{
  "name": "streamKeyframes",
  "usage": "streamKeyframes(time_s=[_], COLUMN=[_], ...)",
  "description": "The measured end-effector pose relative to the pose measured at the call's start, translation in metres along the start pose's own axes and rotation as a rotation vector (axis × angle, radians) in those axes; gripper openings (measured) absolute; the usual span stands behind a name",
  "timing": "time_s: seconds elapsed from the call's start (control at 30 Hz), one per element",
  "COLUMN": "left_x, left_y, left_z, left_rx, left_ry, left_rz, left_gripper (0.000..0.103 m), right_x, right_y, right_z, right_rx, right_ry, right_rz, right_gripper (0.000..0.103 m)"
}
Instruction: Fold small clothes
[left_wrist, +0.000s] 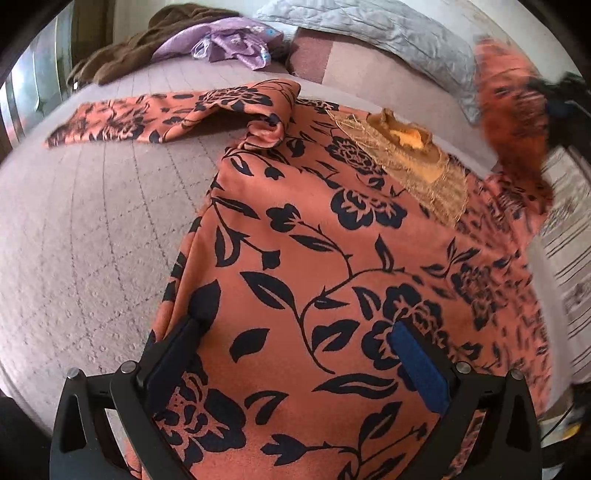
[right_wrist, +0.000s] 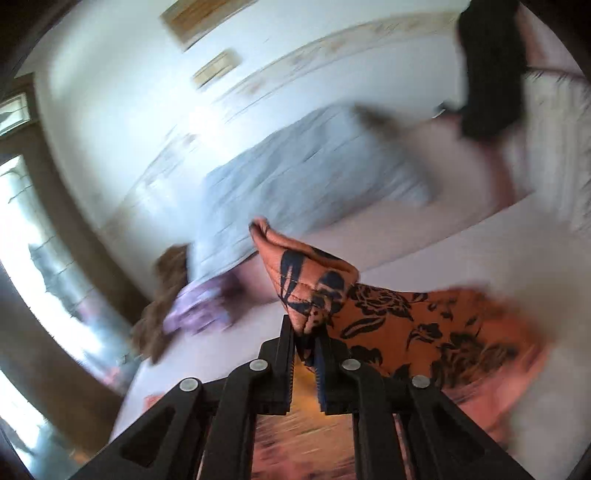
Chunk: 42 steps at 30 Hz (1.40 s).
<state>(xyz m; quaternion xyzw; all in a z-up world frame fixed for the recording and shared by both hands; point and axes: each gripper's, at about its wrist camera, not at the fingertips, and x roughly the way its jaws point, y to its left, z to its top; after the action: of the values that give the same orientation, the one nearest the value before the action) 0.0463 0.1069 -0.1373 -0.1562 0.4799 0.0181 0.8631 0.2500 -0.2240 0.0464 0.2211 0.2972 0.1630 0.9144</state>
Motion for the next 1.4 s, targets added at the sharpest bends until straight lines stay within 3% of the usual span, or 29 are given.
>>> streamKeyframes(time_s=[0.03, 0.07, 0.1, 0.17, 0.23, 0.37, 0.5, 0.6, 0.67, 0.73, 0.77, 0.83, 0.87, 0.93, 1.03, 1.1, 1.17, 1.27, 1.33, 1.4], left_x=[0.000, -0.001, -0.002, -0.015, -0.035, -0.051, -0.030, 0.012, 0.060, 0.105, 0.113, 0.113, 0.113, 0.106, 0.058, 0.041, 0.053, 0.114, 0.115, 0.114], left_y=[0.001, 0.002, 0.003, 0.010, 0.015, 0.002, -0.036, -0.063, -0.069, -0.067, -0.063, -0.067, -0.067, -0.066, -0.073, -0.068, -0.063, -0.040, -0.032, -0.034], left_z=[0.002, 0.004, 0.006, 0.010, 0.017, 0.055, 0.105, 0.140, 0.156, 0.159, 0.157, 0.160, 0.162, 0.166, 0.174, 0.173, 0.169, 0.158, 0.155, 0.156], left_rx=[-0.013, -0.028, -0.037, -0.092, -0.127, -0.174, -0.108, -0.053, -0.049, -0.081, -0.089, -0.047, -0.040, -0.052, 0.020, 0.017, 0.032, -0.004, -0.011, -0.001], left_ry=[0.006, 0.017, 0.025, 0.008, -0.048, -0.108, -0.093, -0.047, 0.040, 0.159, 0.180, 0.145, 0.151, 0.128, -0.078, -0.146, -0.120, 0.065, 0.017, 0.016], left_rz=[-0.013, -0.032, -0.047, -0.120, -0.177, -0.345, -0.382, -0.318, -0.249, -0.180, -0.126, -0.060, -0.087, -0.112, -0.074, -0.074, -0.053, 0.022, -0.022, -0.018], left_gripper=[0.103, 0.103, 0.103, 0.103, 0.103, 0.103, 0.103, 0.103, 0.100, 0.079, 0.068, 0.040, 0.016, 0.014, 0.013, 0.013, 0.014, 0.014, 0.016, 0.016], right_x=[0.020, 0.041, 0.065, 0.101, 0.112, 0.075, 0.044, 0.014, 0.000, -0.007, -0.010, -0.015, -0.018, -0.018, -0.015, -0.017, -0.019, -0.009, 0.003, 0.013], right_y=[0.010, 0.017, 0.018, 0.005, -0.014, -0.045, -0.061, -0.070, -0.080, -0.089, -0.092, -0.098, -0.101, -0.107, -0.113, -0.113, -0.113, -0.120, -0.126, -0.130], right_z=[-0.019, -0.035, -0.056, -0.088, -0.109, -0.120, -0.119, -0.123, -0.127, -0.131, -0.133, -0.134, -0.134, -0.135, -0.134, -0.130, -0.124, -0.113, -0.099, -0.085], right_rx=[0.011, 0.015, 0.013, 0.037, 0.079, 0.072, 0.058, 0.058, 0.074, 0.077, 0.074, 0.061, 0.063, 0.072, 0.081, 0.079, 0.075, 0.112, 0.156, 0.188], right_ry=[0.063, 0.123, 0.180, 0.302, 0.354, 0.304, 0.265, 0.243, 0.228, 0.220, 0.218, 0.217, 0.215, 0.219, 0.230, 0.219, 0.204, 0.203, 0.205, 0.204], right_rz=[0.045, 0.072, 0.077, 0.083, 0.045, 0.025, 0.005, 0.007, 0.010, -0.004, -0.010, -0.024, -0.029, -0.036, -0.050, -0.048, -0.041, -0.045, -0.020, -0.001], right_gripper=[0.032, 0.073, 0.087, 0.087, 0.087, 0.087, 0.087, 0.087, 0.087, 0.087, 0.087, 0.087, 0.087, 0.087, 0.087, 0.087, 0.087, 0.087, 0.087, 0.087])
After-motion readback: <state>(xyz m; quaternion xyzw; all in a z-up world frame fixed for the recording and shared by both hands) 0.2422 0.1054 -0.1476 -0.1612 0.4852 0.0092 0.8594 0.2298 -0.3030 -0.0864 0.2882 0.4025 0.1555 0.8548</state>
